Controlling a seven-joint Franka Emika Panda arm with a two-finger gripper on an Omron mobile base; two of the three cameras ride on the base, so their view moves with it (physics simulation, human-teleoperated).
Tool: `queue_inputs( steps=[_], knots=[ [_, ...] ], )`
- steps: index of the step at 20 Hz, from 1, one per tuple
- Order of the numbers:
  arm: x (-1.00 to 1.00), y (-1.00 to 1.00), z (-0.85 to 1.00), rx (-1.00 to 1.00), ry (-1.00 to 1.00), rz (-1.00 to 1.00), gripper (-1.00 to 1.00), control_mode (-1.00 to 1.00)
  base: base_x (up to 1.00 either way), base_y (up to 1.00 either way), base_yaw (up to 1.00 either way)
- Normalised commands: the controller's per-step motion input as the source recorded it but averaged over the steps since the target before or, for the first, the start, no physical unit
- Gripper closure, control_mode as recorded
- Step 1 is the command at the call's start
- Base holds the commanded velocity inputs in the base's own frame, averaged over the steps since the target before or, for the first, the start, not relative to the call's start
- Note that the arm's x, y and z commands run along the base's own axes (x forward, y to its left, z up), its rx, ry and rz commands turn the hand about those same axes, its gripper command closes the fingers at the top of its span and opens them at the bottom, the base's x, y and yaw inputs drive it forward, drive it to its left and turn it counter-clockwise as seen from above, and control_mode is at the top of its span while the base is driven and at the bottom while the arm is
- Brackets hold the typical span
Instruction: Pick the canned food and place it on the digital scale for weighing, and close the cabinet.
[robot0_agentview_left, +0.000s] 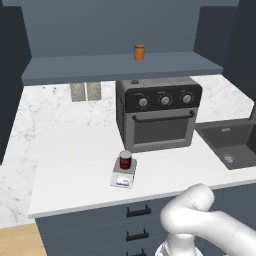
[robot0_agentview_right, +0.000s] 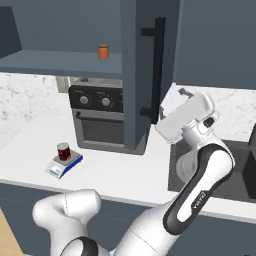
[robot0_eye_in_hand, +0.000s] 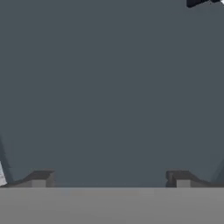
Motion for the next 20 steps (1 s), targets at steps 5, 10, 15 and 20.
queue_inputs(
  steps=[5, 10, 15, 20],
  knots=[
    [0.01, 1.00, 0.71, -0.06, -0.01, 0.02, -1.00, -1.00, 0.00, 0.00, 0.00],
    [0.47, 1.00, 0.05, -0.22, 0.01, -0.07, -1.00, -1.00, 0.00, 0.00, 0.00],
    [0.88, 1.00, 0.00, -0.29, 0.08, -0.22, -1.00, -1.00, 0.00, 0.00, 0.00],
    [1.00, 1.00, 0.00, -0.21, 0.04, -0.18, -1.00, -1.00, 0.00, 0.00, 0.00]
  ],
)
